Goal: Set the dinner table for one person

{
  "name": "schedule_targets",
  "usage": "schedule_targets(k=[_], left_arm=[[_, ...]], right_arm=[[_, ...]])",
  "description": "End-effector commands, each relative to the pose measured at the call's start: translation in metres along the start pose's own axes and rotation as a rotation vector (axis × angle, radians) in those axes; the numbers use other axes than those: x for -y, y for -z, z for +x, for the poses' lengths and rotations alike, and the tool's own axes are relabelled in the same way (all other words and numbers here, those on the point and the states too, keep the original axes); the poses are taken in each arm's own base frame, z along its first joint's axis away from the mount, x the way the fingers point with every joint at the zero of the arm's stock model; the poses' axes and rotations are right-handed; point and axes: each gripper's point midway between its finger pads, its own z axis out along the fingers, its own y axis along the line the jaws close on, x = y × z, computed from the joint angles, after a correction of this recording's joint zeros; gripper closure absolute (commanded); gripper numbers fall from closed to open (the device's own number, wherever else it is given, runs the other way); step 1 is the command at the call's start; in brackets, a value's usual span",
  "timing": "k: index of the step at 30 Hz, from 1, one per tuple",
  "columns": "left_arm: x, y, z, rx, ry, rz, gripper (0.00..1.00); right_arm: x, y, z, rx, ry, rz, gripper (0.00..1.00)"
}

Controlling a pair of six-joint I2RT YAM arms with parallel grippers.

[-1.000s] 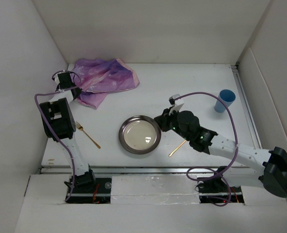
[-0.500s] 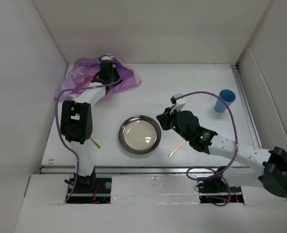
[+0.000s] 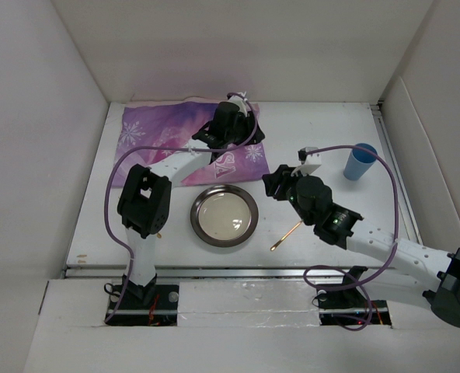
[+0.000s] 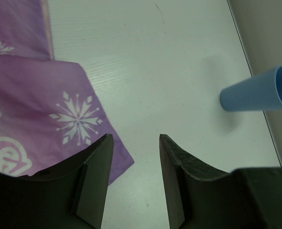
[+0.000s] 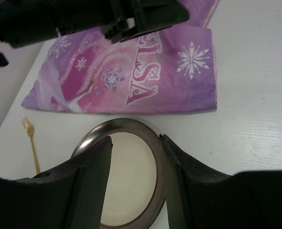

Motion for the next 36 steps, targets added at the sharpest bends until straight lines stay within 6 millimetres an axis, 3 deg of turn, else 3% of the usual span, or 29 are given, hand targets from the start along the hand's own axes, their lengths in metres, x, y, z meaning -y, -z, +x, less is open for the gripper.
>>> schedule_targets(k=[1, 2, 3, 4, 5, 6, 7, 8, 10, 11, 13, 14, 15, 16, 18, 21, 24, 25, 26, 27, 28, 30, 31, 33, 36], left_arm=[[-0.011, 0.059, -0.067, 0.236, 0.080, -0.081, 0.60], [-0.022, 0.055, -0.049, 0.207, 0.085, -0.101, 0.60], [-0.032, 0.067, -0.053, 0.244, 0.105, -0.140, 0.61], [-0.049, 0.098, -0.077, 0.363, 0.159, -0.232, 0.62], [-0.074, 0.106, -0.054, 0.352, 0.195, -0.299, 0.63], [-0.091, 0.117, -0.051, 0.377, 0.235, -0.353, 0.64], [-0.116, 0.144, -0.061, 0.452, 0.295, -0.441, 0.65], [-0.144, 0.153, -0.034, 0.427, 0.400, -0.526, 0.67], [-0.177, 0.183, -0.026, 0.488, 0.515, -0.648, 0.69], [-0.210, 0.200, -0.003, 0.487, 0.613, -0.744, 0.69], [-0.232, 0.228, -0.002, 0.552, 0.690, -0.791, 0.69], [-0.259, 0.249, 0.013, 0.575, 0.738, -0.862, 0.69], [-0.270, 0.261, 0.016, 0.606, 0.775, -0.883, 0.69], [-0.274, 0.276, 0.014, 0.651, 0.794, -0.881, 0.69], [-0.304, 0.304, 0.027, 0.723, 0.848, -0.934, 0.68], [-0.329, 0.330, 0.035, 0.755, 0.939, -0.928, 0.67], [-0.351, 0.344, 0.036, 0.761, 0.967, -0.974, 0.66], [-0.370, 0.351, 0.046, 0.730, 1.002, -1.019, 0.66], [-0.378, 0.353, 0.037, 0.726, 1.005, -1.016, 0.66], [-0.385, 0.353, 0.033, 0.713, 0.995, -1.004, 0.66], [-0.402, 0.349, 0.045, 0.655, 1.036, -1.016, 0.66], [-0.412, 0.345, 0.027, 0.626, 0.993, -1.006, 0.68], [-0.425, 0.334, 0.030, 0.540, 0.976, -1.020, 0.70], [-0.427, 0.333, 0.023, 0.517, 0.951, -1.021, 0.70], [-0.435, 0.330, 0.041, 0.452, 0.993, -1.072, 0.69]], right_arm=[[0.020, -0.015, -0.023, 0.068, -0.080, 0.081, 0.49], [0.020, -0.015, -0.023, 0.068, -0.080, 0.081, 0.49], [0.018, -0.022, -0.022, 0.054, -0.102, 0.063, 0.69], [0.034, -0.039, -0.012, 0.022, -0.103, 0.106, 0.87], [0.039, -0.048, -0.009, -0.002, -0.114, 0.115, 0.98], [0.039, -0.058, -0.001, -0.043, -0.136, 0.104, 1.00], [0.038, -0.070, -0.006, -0.050, -0.144, 0.100, 1.00], [0.057, -0.089, 0.011, -0.098, -0.146, 0.147, 1.00], [0.065, -0.108, 0.017, -0.127, -0.170, 0.163, 1.00], [0.084, -0.119, 0.029, -0.154, -0.183, 0.205, 0.92], [0.089, -0.128, 0.034, -0.171, -0.218, 0.183, 0.70], [0.091, -0.132, 0.035, -0.173, -0.232, 0.176, 0.64], [0.095, -0.137, 0.043, -0.193, -0.240, 0.173, 0.55], [0.095, -0.140, 0.046, -0.195, -0.241, 0.169, 0.53], [0.100, -0.145, 0.051, -0.213, -0.256, 0.176, 0.52], [0.107, -0.149, 0.061, -0.231, -0.280, 0.170, 0.52], [0.107, -0.148, 0.071, -0.256, -0.297, 0.140, 0.52], [0.104, -0.148, 0.067, -0.242, -0.299, 0.122, 0.52], [0.099, -0.146, 0.068, -0.242, -0.298, 0.108, 0.52], [0.098, -0.144, 0.067, -0.239, -0.301, 0.100, 0.52], [0.097, -0.143, 0.067, -0.236, -0.303, 0.093, 0.52], [0.089, -0.139, 0.060, -0.225, -0.302, 0.071, 0.52], [0.082, -0.136, 0.059, -0.240, -0.303, 0.039, 0.52], [0.079, -0.135, 0.057, -0.241, -0.301, 0.028, 0.52], [0.074, -0.134, 0.053, -0.230, -0.297, 0.016, 0.51]])
